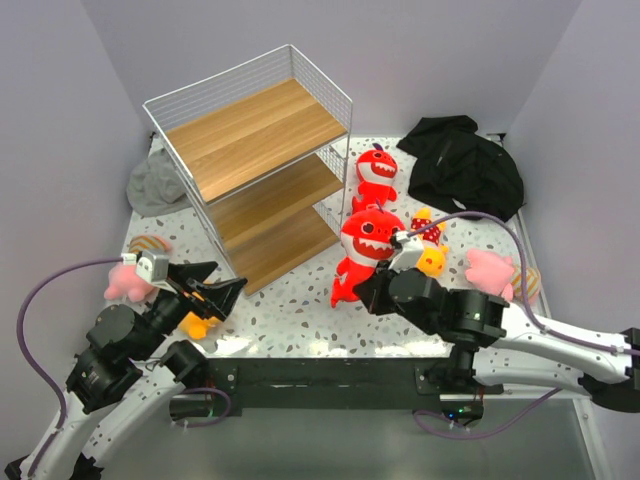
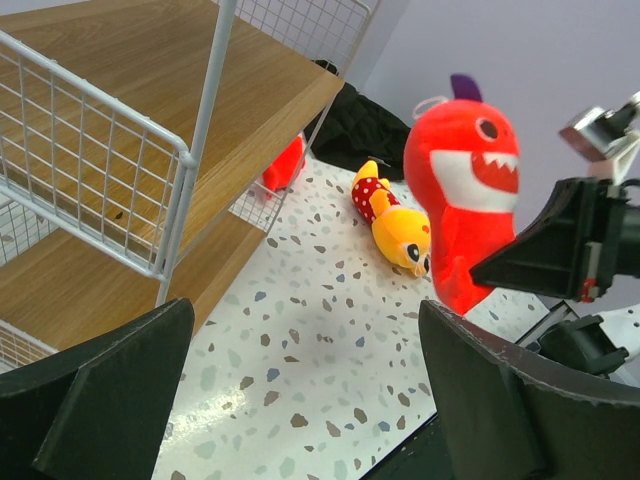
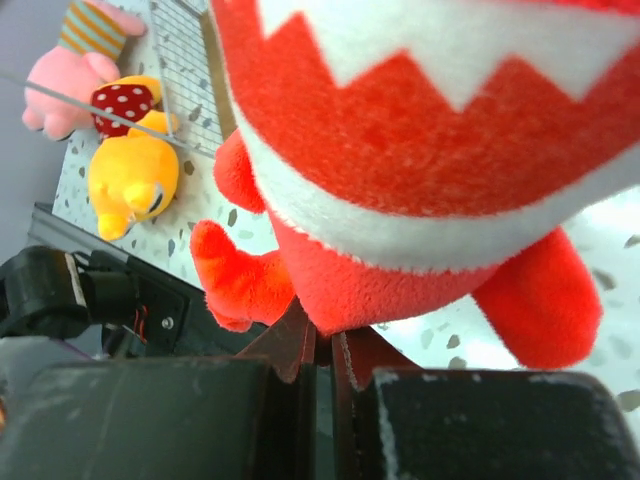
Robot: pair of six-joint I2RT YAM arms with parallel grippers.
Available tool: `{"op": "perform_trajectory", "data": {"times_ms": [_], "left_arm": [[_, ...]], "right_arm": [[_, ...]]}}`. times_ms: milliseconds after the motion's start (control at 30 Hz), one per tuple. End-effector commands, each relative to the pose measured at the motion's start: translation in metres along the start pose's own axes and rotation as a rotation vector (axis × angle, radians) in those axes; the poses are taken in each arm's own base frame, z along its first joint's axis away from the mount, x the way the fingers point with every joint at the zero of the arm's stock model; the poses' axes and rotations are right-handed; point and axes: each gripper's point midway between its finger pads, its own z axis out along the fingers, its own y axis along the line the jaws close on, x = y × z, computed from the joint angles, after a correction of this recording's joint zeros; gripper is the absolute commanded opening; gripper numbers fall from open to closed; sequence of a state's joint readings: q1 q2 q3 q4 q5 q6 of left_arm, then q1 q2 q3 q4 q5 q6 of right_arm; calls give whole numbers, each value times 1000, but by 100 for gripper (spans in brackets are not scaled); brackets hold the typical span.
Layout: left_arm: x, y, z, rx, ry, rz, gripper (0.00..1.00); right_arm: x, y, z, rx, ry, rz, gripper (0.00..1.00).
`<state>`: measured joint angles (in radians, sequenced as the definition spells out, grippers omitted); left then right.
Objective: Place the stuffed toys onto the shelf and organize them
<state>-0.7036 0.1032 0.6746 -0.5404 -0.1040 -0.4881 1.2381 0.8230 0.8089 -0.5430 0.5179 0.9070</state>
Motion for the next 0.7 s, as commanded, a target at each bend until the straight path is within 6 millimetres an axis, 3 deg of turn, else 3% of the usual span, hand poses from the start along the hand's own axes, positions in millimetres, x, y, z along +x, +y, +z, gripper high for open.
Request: {"op": "perform_trajectory", "data": {"times_ms": [0,267,400,500,667], "left_arm": [[-6,-3,1,8,-21,-13,100],[-6,-3,1,10,-20,-13,100],[-6,-3,1,8,-19,-11,100],[-6,-3,0,10,-24,-12,100],[-8,-4,-1,13,-30,-13,100]], "right_arm": [[-34,3,-27,-16,-30,-263,0],[-52,45,-31,-124,3,-429,0],[-71,73,-27,-168,-29,-498,0],[-84,83,-27,-149,-31,-515,0],[-85,92,-13,-102,5,-544,0]]}}
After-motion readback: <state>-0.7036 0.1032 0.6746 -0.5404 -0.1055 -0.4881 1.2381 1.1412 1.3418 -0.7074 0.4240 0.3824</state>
